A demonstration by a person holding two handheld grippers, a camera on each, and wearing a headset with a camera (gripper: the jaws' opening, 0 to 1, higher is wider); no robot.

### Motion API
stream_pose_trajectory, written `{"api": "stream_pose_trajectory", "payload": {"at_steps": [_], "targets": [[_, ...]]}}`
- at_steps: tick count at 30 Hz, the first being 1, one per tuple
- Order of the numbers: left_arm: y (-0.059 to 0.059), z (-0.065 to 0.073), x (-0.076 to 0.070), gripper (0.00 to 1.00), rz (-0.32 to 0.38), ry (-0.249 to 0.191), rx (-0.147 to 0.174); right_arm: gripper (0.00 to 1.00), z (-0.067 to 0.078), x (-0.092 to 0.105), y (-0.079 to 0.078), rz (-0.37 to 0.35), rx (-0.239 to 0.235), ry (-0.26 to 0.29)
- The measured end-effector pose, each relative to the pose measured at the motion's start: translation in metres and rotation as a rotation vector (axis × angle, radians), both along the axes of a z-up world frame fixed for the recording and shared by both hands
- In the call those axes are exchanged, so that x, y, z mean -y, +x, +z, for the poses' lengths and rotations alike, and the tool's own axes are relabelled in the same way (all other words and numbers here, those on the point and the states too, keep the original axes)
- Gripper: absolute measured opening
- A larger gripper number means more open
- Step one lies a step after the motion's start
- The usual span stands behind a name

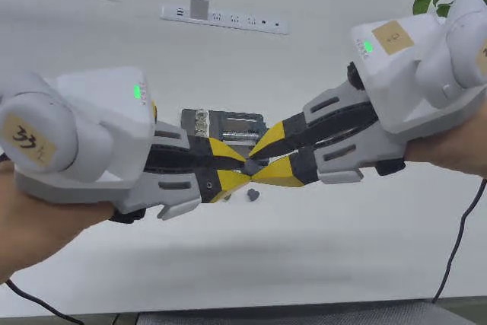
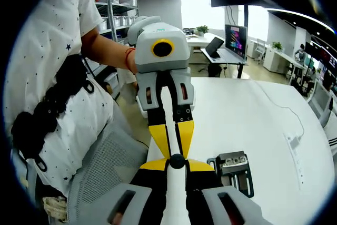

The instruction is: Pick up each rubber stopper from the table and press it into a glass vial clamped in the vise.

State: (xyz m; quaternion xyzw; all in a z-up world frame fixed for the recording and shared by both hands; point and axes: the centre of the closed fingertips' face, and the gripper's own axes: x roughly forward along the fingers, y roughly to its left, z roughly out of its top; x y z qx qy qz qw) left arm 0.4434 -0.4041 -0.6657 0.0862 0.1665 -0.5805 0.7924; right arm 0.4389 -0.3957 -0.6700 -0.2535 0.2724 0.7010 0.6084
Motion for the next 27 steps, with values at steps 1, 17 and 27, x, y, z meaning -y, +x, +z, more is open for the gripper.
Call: {"api": "stream_pose_trajectory", "payload": {"at_steps": [1,17,27], "targets": [[-0.0002,0.0,0.0002,0.04,-0.002,0.005,0.003,0.08,-0.0002,-0.0001,0.0001,-0.002,-0.003,0.0],[-0.0027,0.0024,-0.0001,0.04,-0.014,-0.006,-0.001,0.07,0.002,-0.0005,-0.0025,0.004,-0.006,-0.005],[-0.0029,0.0028,-0.0028,0.04,-0.015,-0.021,-0.002,0.06,0.0044,-0.004,-0.0038,0.004,-0.011,-0.005]]}}
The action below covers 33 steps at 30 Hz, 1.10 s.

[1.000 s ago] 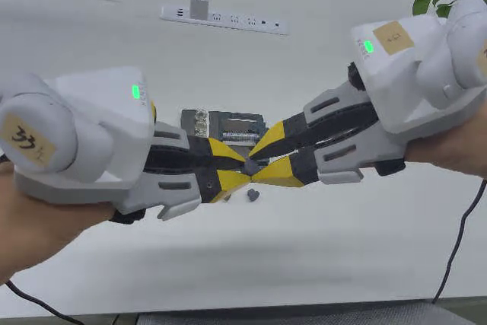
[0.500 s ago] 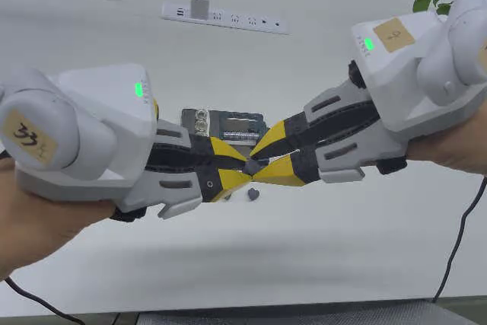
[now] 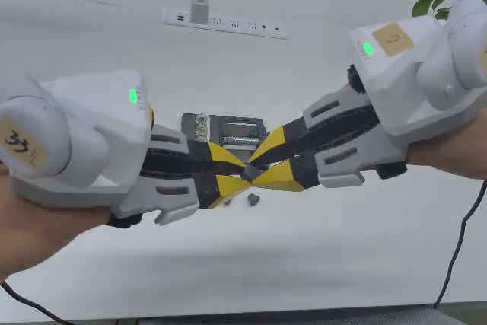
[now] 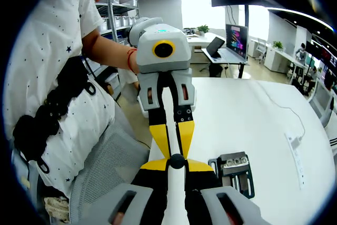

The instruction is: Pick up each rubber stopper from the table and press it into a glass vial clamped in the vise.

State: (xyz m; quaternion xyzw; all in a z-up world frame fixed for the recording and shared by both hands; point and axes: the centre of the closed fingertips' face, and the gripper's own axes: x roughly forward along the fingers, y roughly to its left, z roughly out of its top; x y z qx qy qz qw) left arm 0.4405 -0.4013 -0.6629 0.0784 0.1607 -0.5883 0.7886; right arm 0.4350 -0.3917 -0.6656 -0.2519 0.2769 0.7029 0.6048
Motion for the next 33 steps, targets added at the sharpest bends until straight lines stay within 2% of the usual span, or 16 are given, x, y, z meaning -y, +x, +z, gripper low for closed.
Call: {"api": "stream_pose_trajectory", "payload": {"at_steps": [9,16,25,27,33], "targets": [[0.001,0.0,-0.002,0.05,0.018,-0.026,-0.002,0.06,0.001,-0.003,-0.001,-0.007,-0.004,-0.006],[0.003,0.0,-0.005,0.05,0.029,-0.036,0.014,0.06,0.001,-0.006,-0.002,-0.013,-0.002,-0.012],[0.004,0.0,-0.011,0.06,0.05,-0.066,0.017,0.06,-0.001,-0.01,0.004,-0.011,-0.006,-0.02],[0.005,0.002,-0.013,0.08,0.058,-0.076,0.015,0.06,0.0,-0.012,0.006,-0.01,-0.002,-0.023],[0.01,-0.001,-0.024,0.15,0.091,-0.073,0.025,0.06,0.002,-0.013,0.015,-0.021,0.009,-0.026]]}}
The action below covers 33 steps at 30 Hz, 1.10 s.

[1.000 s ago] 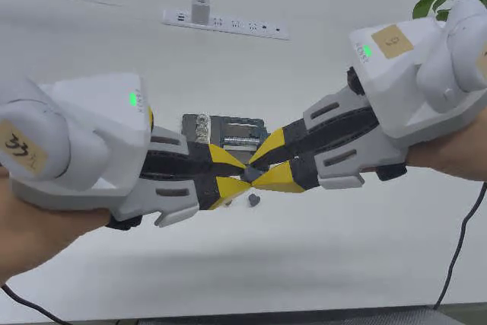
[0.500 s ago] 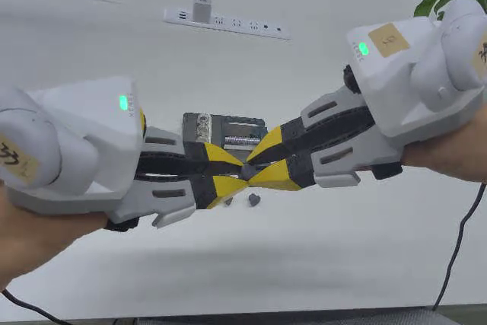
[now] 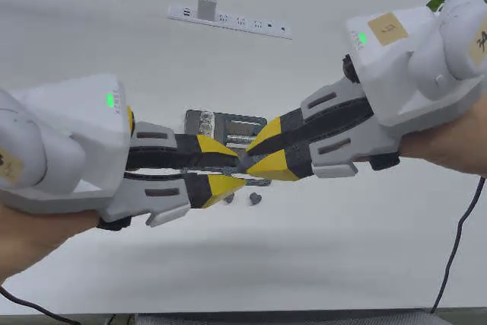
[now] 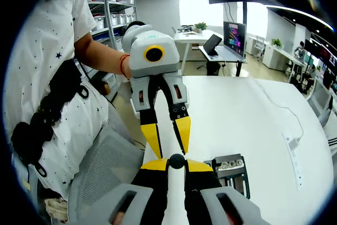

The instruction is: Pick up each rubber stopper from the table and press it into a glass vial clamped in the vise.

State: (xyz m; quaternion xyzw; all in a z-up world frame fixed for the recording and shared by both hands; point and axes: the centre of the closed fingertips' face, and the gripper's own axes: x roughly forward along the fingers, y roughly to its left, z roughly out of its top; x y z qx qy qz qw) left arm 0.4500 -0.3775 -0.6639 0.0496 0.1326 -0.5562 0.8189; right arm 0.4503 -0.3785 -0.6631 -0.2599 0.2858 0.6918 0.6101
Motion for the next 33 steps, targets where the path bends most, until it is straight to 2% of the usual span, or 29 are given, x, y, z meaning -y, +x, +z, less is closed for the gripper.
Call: {"api": "stream_pose_trajectory", "payload": {"at_steps": [2,8,15,24,30,33], "targets": [[0.002,-0.001,-0.006,0.17,0.018,-0.002,-0.005,0.06,0.001,0.0,0.005,-0.008,0.005,-0.003],[0.008,-0.005,-0.025,0.25,0.065,0.004,0.006,0.06,0.001,-0.001,0.022,-0.039,0.022,-0.013],[0.014,-0.012,-0.049,0.33,0.116,0.021,0.005,0.06,-0.003,-0.01,0.044,-0.074,0.047,-0.044],[0.022,-0.02,-0.074,0.43,0.165,0.043,0.012,0.06,-0.019,-0.026,0.078,-0.087,0.092,-0.125],[0.026,-0.024,-0.083,0.51,0.185,0.038,0.015,0.06,-0.035,-0.032,0.101,-0.095,0.111,-0.169],[0.029,-0.028,-0.086,0.56,0.197,0.041,0.005,0.06,-0.042,-0.035,0.109,-0.096,0.117,-0.193]]}}
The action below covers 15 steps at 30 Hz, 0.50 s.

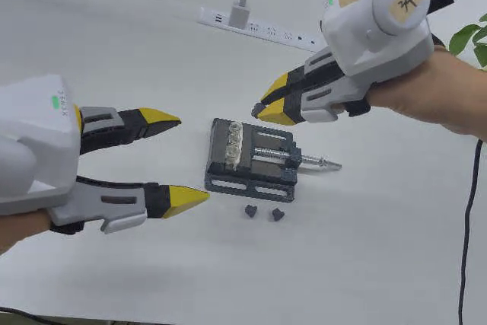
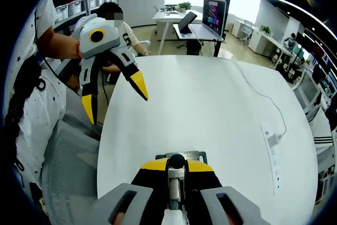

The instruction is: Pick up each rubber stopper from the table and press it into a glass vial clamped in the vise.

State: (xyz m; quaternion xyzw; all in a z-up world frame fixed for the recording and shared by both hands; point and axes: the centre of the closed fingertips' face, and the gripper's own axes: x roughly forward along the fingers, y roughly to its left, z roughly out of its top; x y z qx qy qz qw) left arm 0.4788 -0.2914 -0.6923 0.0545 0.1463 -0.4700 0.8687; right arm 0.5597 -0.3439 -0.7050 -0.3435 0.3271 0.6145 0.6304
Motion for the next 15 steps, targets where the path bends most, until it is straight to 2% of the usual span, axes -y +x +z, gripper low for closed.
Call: {"api": "stream_pose_trajectory", "payload": {"at_steps": [2,15], "targets": [[0.001,-0.002,-0.002,0.59,0.004,0.002,0.004,0.06,-0.006,-0.002,0.004,0.0,0.0,-0.016],[0.009,-0.014,-0.012,0.71,0.026,-0.011,-0.026,0.06,-0.048,-0.009,0.023,0.013,-0.001,-0.091]]}}
